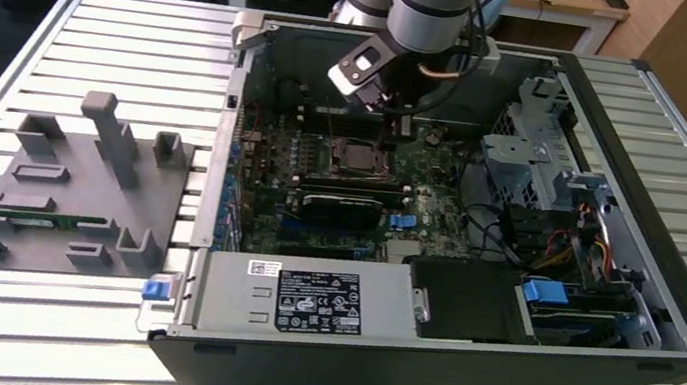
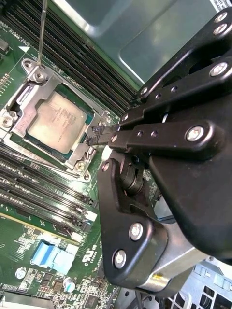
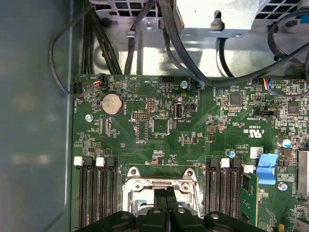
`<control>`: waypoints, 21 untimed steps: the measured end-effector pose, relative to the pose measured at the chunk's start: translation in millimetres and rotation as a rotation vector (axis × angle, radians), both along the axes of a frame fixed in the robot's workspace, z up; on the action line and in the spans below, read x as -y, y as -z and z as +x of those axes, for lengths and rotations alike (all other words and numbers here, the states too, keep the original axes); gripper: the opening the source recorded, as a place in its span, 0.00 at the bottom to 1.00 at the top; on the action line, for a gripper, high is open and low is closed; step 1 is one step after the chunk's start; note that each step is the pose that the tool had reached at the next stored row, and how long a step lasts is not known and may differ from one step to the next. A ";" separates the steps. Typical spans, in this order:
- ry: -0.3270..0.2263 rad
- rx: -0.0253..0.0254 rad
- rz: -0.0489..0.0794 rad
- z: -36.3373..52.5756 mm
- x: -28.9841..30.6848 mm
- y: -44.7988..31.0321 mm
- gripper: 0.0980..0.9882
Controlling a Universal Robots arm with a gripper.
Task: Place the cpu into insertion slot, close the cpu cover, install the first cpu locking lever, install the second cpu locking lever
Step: 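Close the cpu cover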
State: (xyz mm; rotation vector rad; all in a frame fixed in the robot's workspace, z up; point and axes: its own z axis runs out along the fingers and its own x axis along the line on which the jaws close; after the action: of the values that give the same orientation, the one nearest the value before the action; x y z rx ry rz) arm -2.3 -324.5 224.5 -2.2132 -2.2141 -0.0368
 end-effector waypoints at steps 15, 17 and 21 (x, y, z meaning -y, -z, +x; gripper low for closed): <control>0.000 -0.0001 0.000 -15.5 0.4 8.2 0.02; 0.000 -0.0001 0.000 -16.7 0.3 8.2 0.02; 0.000 0.0000 0.001 -19.5 0.3 8.2 0.02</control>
State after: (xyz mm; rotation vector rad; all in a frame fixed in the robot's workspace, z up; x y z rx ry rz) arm -21.8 -324.8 216.3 -2.2129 -2.2139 -0.0374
